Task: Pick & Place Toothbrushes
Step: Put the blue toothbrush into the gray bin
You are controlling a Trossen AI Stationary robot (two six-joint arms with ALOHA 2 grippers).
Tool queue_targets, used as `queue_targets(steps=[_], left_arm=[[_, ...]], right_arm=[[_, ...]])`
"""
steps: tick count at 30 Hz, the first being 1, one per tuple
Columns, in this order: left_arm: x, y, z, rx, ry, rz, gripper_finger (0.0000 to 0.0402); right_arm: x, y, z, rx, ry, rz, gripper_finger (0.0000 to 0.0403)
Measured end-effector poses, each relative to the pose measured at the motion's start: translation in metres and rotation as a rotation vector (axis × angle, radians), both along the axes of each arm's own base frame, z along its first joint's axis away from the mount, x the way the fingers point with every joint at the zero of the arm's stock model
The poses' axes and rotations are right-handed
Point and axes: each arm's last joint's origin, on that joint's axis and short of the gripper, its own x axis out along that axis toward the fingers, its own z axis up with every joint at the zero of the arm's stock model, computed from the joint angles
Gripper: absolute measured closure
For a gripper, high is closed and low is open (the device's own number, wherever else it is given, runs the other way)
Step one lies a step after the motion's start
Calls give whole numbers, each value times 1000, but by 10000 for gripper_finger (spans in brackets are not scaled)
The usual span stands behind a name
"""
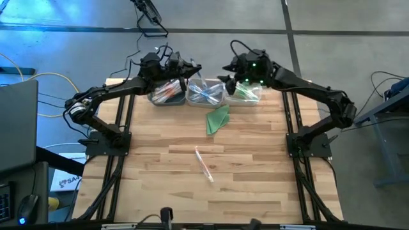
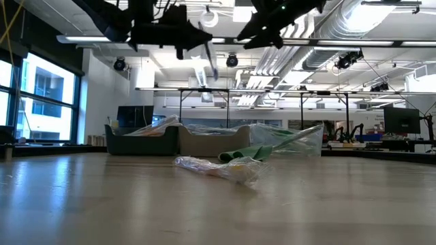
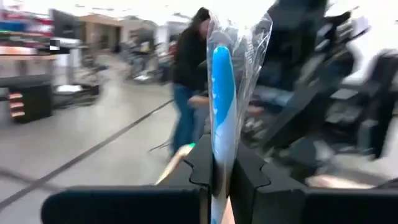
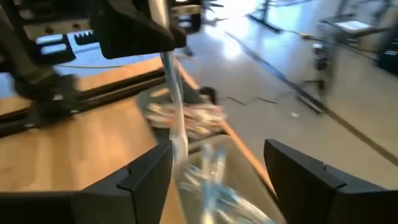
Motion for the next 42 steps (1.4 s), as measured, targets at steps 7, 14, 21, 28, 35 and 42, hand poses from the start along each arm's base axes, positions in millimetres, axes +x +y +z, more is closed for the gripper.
queue_targets(steps=[7, 14, 21, 28, 35, 42], left_arm=[[-4, 17, -16, 239, 163, 105, 385], [16, 35, -67, 303, 327, 76, 385], [40, 56, -95, 309, 398, 68, 385], [61, 75, -105, 350, 464, 44, 385], [67, 80, -129, 333, 599, -29, 385], [71, 83, -142, 326, 609, -43, 385]], right_arm=[[-18, -7, 7, -36, 38, -161, 156], [-20, -10, 7, -35, 39, -174, 156], [-20, -11, 7, -38, 43, -187, 156], [-21, -10, 4, -27, 72, -195, 156], [-23, -10, 1, -21, 107, -217, 156], [-24, -11, 0, -42, 129, -223, 156]])
